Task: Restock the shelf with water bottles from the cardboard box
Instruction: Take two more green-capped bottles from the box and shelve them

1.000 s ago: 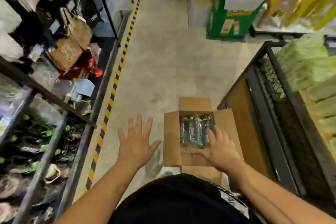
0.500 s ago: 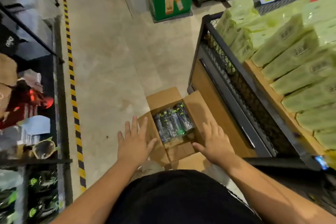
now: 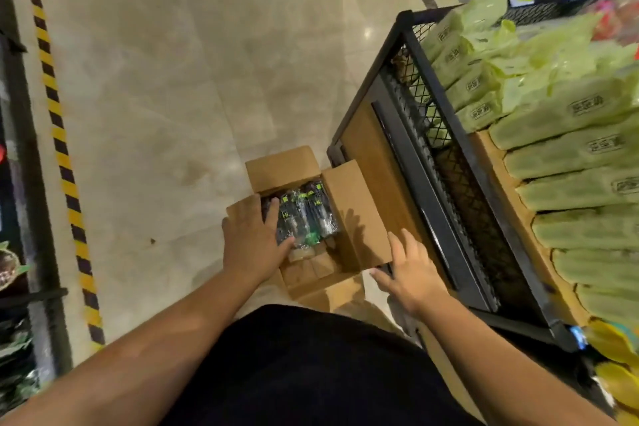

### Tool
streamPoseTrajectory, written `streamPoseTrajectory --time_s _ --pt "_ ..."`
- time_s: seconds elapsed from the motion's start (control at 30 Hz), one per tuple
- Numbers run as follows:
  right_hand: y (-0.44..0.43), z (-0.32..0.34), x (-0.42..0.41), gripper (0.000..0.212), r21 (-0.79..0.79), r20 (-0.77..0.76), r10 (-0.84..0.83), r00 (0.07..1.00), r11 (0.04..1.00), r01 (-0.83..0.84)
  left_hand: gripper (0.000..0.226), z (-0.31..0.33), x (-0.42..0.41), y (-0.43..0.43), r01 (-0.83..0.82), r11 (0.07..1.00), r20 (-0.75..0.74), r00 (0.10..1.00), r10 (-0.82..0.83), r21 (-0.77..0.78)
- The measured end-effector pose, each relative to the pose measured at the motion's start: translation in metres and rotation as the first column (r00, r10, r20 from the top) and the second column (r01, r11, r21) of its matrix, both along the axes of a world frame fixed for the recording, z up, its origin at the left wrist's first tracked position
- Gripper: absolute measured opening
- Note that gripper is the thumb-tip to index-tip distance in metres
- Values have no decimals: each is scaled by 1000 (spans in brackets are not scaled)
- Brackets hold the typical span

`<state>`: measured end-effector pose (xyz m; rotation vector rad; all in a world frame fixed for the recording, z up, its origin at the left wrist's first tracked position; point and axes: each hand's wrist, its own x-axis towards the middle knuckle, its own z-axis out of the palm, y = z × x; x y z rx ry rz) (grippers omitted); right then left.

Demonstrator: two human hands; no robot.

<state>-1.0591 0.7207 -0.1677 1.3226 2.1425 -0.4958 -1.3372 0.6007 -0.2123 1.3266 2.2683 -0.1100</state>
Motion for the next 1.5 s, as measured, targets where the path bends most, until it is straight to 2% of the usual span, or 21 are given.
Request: streamPoseTrajectory --time_s 0.13,0.23,0.33,0.47,0.6,0.77,0.9,0.97,1.03,1.1,1.17,1.27,1.37,1.43,1.5 --pt "20 -16 -19 88 -31 34 82 996 996 -81 88 -3 -1 1 -51 999 2 999 51 -2" --pt "43 -29 -26 88 -61 -2 131 991 990 -131 85 -14 7 11 -117 992 -47 992 115 -45" --pt "75 -48 -28 88 -126 -9 180 984 976 -180 83 -37 21 23 -223 964 -17 975 223 -143" --pt "111 -93 -21 87 -217 13 190 982 959 -183 83 -85 54 39 -359 920 14 931 366 -160" --pt "143 -188 -36 87 -260 48 273 961 932 -252 82 -173 80 59 -405 890 22 908 419 -209" --pt "153 -357 -69 86 -282 48 360 932 900 -333 88 -332 76 70 -455 864 87 872 481 -215" --pt "148 -477 -90 86 -253 -4 396 918 888 -384 90 -445 65 81 -370 912 82 918 388 -175" --pt "144 -520 -97 85 -220 -38 408 912 887 -406 93 -487 64 93 -313 933 78 941 330 -176" --pt "141 -552 -102 85 -177 -67 397 915 898 -403 100 -524 66 108 -321 933 101 935 339 -161" --pt "139 -575 -101 88 -153 -69 383 921 908 -389 104 -554 69 126 -455 867 180 853 490 -206" --pt "137 -589 -98 91 -151 -86 349 933 921 -359 115 -572 75 145 -612 754 270 704 657 -239" --pt "134 -598 -93 94 -134 -118 350 929 922 -364 131 -587 82 165 -769 601 279 541 793 -217" --pt "135 -602 -85 97 -71 -148 355 923 927 -368 139 -593 75 170 -825 514 233 465 854 -236" --pt "138 -602 -82 96 -43 -169 315 934 944 -327 141 -594 66 169 -833 493 216 449 867 -251" --pt "142 -601 -82 93 -41 -181 239 954 967 -250 135 -591 57 168 -826 484 270 414 869 -289"
